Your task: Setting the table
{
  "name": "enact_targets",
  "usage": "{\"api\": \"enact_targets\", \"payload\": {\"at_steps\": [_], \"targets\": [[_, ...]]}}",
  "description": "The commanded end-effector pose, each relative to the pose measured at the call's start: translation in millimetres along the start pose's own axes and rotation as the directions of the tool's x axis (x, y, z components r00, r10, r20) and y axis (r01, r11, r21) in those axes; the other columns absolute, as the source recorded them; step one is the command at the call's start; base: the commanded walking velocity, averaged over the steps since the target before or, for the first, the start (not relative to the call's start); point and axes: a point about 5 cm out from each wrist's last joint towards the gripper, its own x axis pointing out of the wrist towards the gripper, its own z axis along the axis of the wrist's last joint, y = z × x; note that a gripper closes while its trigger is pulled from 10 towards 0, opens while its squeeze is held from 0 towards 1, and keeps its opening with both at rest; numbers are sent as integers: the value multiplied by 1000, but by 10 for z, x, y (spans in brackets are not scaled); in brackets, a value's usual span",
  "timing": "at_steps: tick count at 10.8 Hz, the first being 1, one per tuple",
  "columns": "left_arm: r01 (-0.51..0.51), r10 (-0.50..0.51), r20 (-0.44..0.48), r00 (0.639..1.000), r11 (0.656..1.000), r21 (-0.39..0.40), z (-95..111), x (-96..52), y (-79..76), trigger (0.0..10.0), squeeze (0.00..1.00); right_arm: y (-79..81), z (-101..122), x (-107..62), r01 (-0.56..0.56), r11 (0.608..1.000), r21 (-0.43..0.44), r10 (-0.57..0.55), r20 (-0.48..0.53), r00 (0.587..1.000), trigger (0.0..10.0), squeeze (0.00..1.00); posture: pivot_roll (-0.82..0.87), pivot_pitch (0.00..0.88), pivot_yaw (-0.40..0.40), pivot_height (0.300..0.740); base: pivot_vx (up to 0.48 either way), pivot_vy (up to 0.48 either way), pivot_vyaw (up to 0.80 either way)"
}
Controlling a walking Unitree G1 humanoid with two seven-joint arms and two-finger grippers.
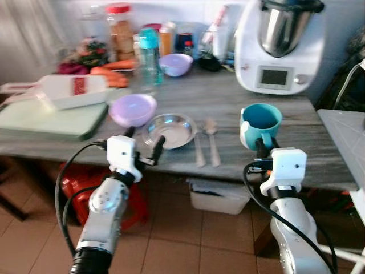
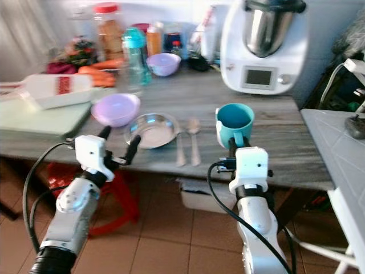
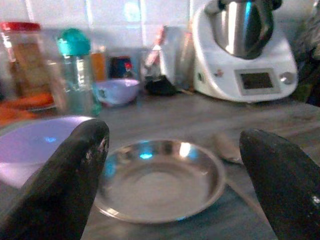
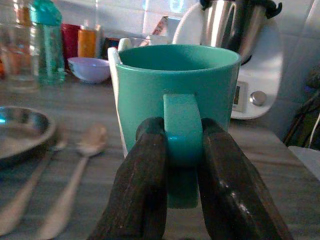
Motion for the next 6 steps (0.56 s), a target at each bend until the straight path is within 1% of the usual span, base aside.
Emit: {"api": "enact_targets", "payload": {"at_steps": [1,4,6], "targets": [[5,-5,3,1000,1000,23,40,-14,56,10000,0,20,74,36,7,1000,11,-8,35,999,10000,0,18,26,32,740,368,0,600],[16,-16,-9,1000,1000,14,20,-29,39,10000,0,13,59,41,11,1000,11,-11,31,999,10000,0,14,27,34,740,364,0,488],[26,-26,-13,1000,1000,7,15,-45,24,10000,0,25,63,55,10,1000,15,-11,33,999,10000,0,17,27,35,740,360,0,0]]}}
